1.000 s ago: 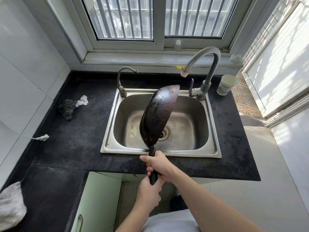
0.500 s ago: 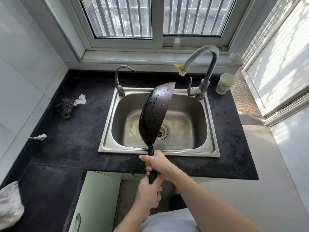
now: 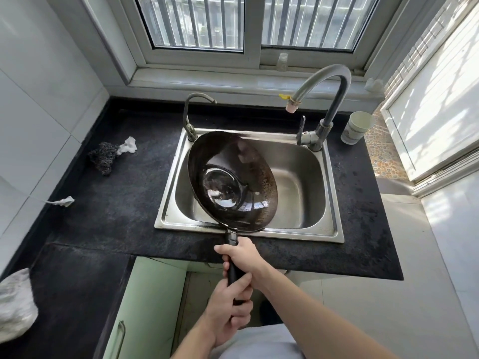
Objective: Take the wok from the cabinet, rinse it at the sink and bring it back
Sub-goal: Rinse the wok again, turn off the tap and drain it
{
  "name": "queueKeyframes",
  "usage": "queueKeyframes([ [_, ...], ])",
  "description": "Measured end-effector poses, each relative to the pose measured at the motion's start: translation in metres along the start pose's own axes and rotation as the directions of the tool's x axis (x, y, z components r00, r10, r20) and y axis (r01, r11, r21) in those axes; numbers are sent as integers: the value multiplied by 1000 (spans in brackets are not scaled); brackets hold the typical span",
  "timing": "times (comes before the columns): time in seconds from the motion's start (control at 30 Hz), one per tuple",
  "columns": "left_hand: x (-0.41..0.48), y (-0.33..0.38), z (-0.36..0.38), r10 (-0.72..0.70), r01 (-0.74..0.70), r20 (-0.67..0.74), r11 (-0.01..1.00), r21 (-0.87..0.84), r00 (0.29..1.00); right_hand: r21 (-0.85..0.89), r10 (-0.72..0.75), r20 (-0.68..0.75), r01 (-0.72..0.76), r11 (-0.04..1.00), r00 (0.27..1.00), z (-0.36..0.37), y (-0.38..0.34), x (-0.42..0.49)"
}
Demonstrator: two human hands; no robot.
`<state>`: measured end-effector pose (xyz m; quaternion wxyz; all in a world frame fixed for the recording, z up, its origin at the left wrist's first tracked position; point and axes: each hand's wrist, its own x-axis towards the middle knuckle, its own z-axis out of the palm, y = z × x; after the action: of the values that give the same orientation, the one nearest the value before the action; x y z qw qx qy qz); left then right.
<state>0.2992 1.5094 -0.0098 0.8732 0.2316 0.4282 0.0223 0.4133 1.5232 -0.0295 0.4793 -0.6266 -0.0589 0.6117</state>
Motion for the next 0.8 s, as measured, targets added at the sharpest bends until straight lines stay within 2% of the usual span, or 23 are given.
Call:
queueKeyframes([
  [0.1, -1, -4, -10, -35, 37, 41, 998, -47, 999, 135, 109, 126, -126, 983, 986, -2, 6, -1],
  [0.2, -5, -5, -19, -62, 65, 69, 997, -45, 996, 172, 186, 230, -228, 958, 955, -2, 9, -3],
  [0.3, -3, -4, -21, -81, 81, 54, 997, 0, 995, 176, 153, 169, -183, 967, 974, 0, 14, 1],
  [0.47, 5, -6, -19, 6, 8, -118, 992, 125, 993, 129, 73, 34, -77, 989, 997, 2, 19, 8],
  [0.53, 5, -4, -18, 32, -6, -158, 986, 164, 987, 111, 62, 23, -64, 992, 998, 2, 20, 7],
  [0.67, 7, -5, -15, 16, 6, -186, 993, 118, 982, 89, 46, 35, -49, 995, 998, 1, 21, 4],
  [0.8, 9, -11, -11, 85, -45, -265, 987, 154, 961, 74, 53, 27, -55, 996, 998, 3, 18, 0],
])
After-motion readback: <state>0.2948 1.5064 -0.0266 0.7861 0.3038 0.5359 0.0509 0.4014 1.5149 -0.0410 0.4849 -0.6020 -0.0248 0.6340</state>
